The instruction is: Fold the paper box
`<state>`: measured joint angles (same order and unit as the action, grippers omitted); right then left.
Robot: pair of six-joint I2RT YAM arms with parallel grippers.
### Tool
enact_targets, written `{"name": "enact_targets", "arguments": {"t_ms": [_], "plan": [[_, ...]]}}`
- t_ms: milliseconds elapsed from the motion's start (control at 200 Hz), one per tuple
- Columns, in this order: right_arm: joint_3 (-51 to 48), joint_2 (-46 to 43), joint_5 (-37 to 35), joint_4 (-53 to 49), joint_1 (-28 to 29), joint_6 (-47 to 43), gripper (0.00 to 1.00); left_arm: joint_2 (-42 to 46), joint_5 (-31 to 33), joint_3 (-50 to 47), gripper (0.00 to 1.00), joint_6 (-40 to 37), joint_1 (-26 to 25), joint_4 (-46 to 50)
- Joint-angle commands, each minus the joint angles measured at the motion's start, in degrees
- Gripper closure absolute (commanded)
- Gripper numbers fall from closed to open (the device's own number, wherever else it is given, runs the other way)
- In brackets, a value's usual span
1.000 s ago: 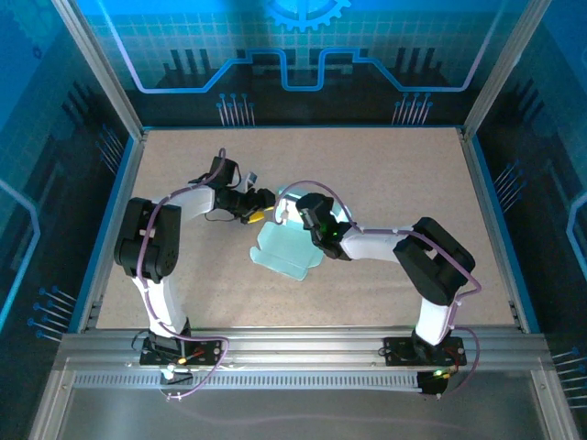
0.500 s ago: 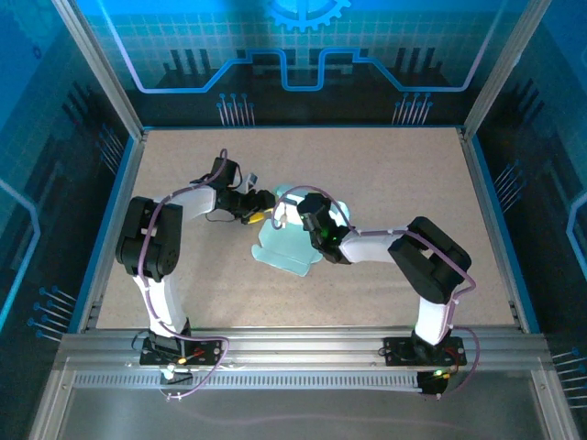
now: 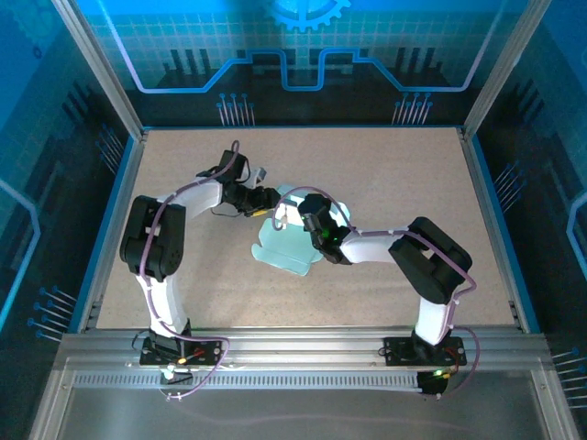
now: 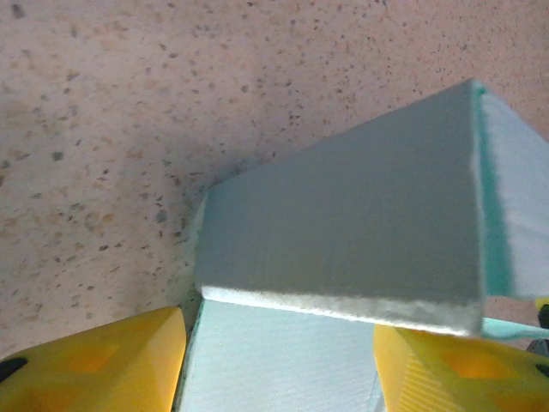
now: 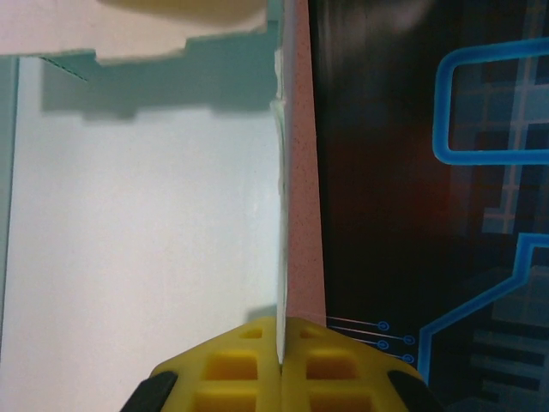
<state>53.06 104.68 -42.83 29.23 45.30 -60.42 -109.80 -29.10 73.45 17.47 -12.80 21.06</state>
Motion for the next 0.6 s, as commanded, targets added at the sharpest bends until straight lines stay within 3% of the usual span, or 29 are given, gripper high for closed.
{"name": "enact_targets", "arguments": {"t_ms": [0, 410, 590], "plan": [[0.1, -1.95, 3.66, -4.67, -0.11, 3.28, 1.0, -0.36, -0.55, 1.59, 0.39, -2.46, -0.39, 1.55], [0.28, -4.01, 6.08, -8.8, -1.71, 6.67, 1.0, -0.39, -2.95, 1.73, 0.37, -6.06, -0.74, 0.49], [2.12, -4.13, 8.91, -15.37, -1.93, 9.58, 1.0, -0.12, -4.64, 1.73, 0.37, -7.57, -1.05, 1.04]]}}
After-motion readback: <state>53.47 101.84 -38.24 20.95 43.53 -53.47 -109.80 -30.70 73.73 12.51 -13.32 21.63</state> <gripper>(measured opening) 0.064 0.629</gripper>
